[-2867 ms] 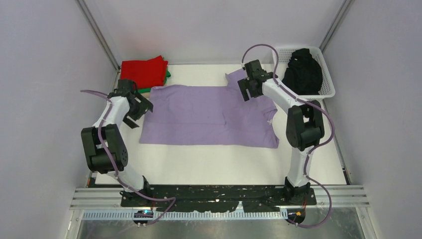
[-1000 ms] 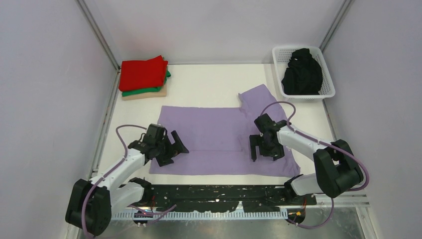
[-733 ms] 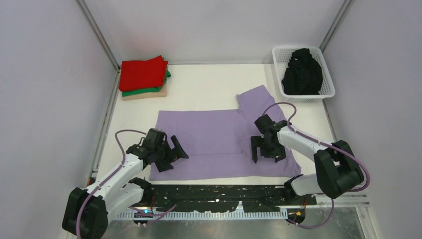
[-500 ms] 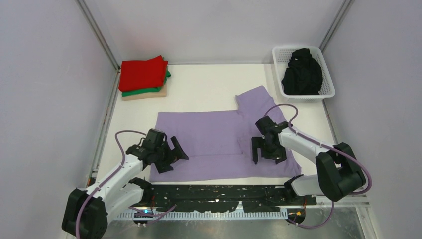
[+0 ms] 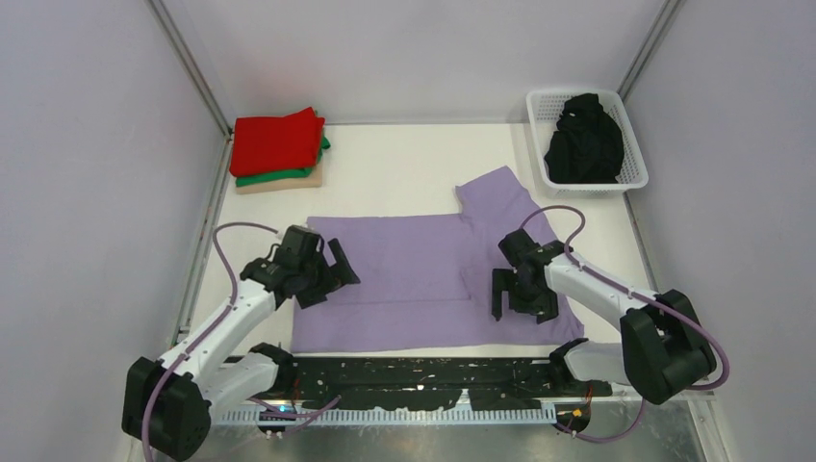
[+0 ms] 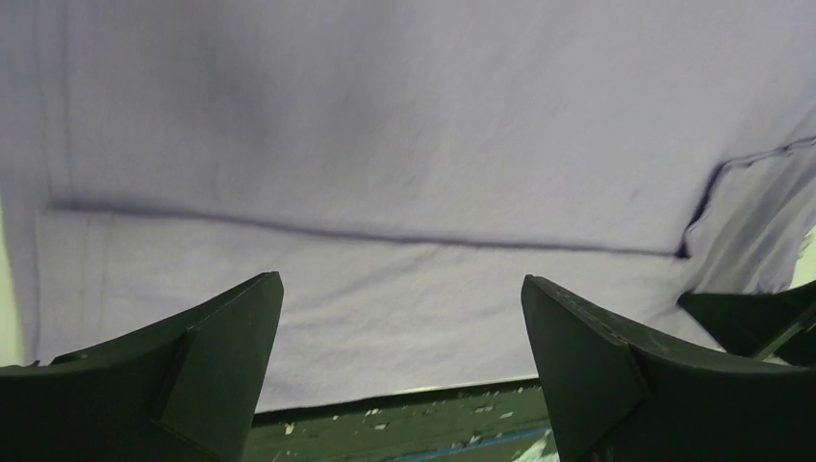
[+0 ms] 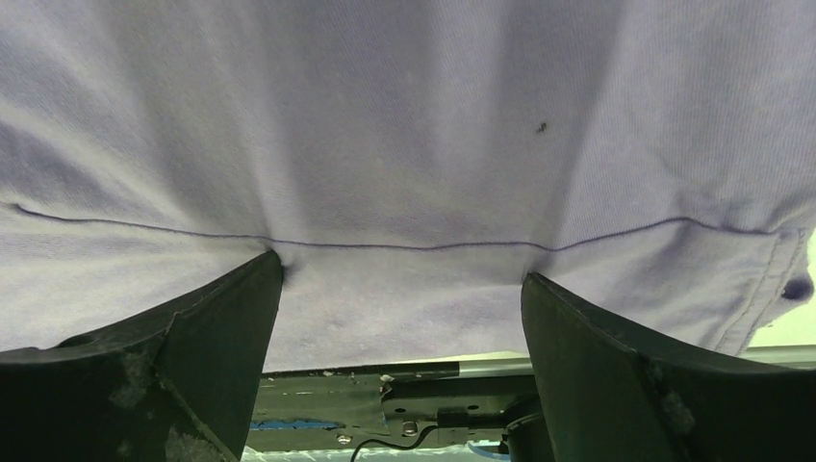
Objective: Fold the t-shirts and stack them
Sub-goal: Fold the flattened tshirt in 1/3 of the way
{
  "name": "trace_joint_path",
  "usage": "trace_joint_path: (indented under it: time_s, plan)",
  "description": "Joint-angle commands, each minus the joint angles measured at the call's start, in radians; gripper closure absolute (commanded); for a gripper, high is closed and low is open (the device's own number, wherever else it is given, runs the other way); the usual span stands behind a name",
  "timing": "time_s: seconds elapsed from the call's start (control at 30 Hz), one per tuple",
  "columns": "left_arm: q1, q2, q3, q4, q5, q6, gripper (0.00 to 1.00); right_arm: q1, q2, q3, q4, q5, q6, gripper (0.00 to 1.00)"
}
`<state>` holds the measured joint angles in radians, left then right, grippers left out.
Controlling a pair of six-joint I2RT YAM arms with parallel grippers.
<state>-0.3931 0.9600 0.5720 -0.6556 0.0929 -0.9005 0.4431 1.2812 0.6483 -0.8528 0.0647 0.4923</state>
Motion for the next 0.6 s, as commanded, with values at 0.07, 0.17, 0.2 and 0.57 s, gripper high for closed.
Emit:
trace_joint_path:
  time_s: [0.07,0.17,0.2,0.57]
  plan:
    - [0.048,0.138,0.220,0.004,-0.183,0.113,0.00,-0.005,-0.057,-0.022,-0.045,0.011,0.057,0.05]
    - [0.119,0.220,0.294,0.018,-0.167,0.154,0.00,-0.006,-0.075,-0.031,-0.047,-0.009,0.072,0.04]
    - [0.144,0.245,0.310,0.035,-0.159,0.162,0.01,-0.006,-0.083,-0.031,-0.050,-0.012,0.072,0.05]
    - [0.296,0.617,0.559,0.125,-0.211,0.197,0.02,-0.007,-0.267,0.065,0.065,0.025,0.028,0.04]
